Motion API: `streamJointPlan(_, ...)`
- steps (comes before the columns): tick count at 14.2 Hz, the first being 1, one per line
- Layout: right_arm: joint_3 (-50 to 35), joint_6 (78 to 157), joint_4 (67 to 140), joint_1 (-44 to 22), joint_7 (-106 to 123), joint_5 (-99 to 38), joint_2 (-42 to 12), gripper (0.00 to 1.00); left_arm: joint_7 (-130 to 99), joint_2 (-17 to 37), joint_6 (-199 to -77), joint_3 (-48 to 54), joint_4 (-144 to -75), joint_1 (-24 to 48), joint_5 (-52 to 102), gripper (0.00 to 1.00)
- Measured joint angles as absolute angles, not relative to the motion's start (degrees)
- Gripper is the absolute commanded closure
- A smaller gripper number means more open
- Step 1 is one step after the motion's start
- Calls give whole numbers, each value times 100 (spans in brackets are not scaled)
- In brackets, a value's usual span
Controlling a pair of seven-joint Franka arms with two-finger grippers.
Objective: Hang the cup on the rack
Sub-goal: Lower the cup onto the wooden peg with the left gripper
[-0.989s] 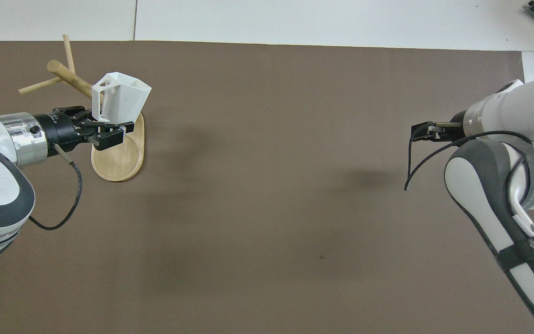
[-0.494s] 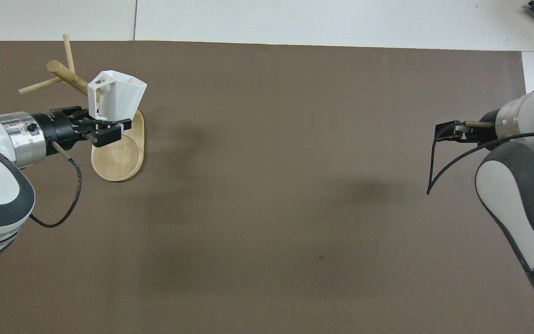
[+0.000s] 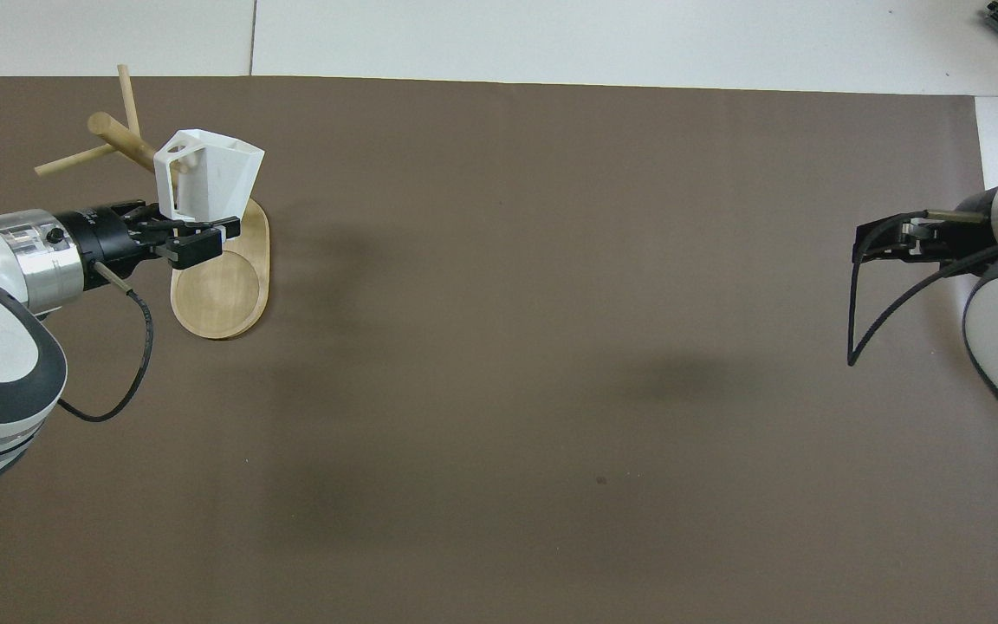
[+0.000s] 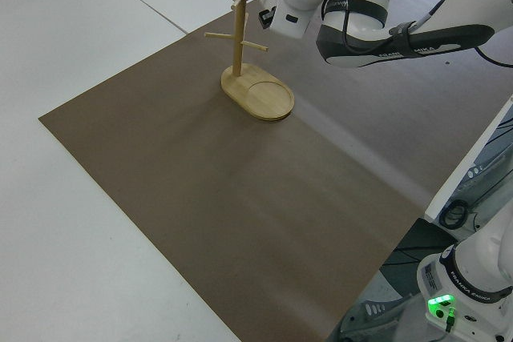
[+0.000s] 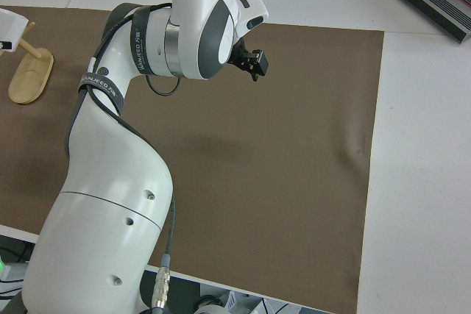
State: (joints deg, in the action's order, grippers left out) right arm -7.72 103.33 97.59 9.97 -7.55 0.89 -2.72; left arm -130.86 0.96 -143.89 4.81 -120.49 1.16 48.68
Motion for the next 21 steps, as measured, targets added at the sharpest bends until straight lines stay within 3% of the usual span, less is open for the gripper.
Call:
streamJointPlan(10, -665, 9166, 8764, 998, -755, 89, -264, 0, -13453, 100, -14626, 479, -12160, 115, 4868, 100)
streamJointPlan(11, -664, 9166, 8752, 998, -755, 89, -265, 0, -13496, 100, -14638, 479, -12165, 115, 4868, 92)
streamJointPlan(12, -661, 9166, 8750, 998, -755, 89, -265, 0, -13515, 100, -14659, 479, -12168, 115, 4868, 13)
streamJointPlan(13, -647, 9166, 8750, 999, -755, 89, -265, 0, -13522, 100, -14679, 478, -12171, 114, 4868, 0)
streamJointPlan(21, -627, 9251, 8750, 982, -752, 391, -265, 0, -13525, 66, -14318, 438, -12141, -85, 4552, 0)
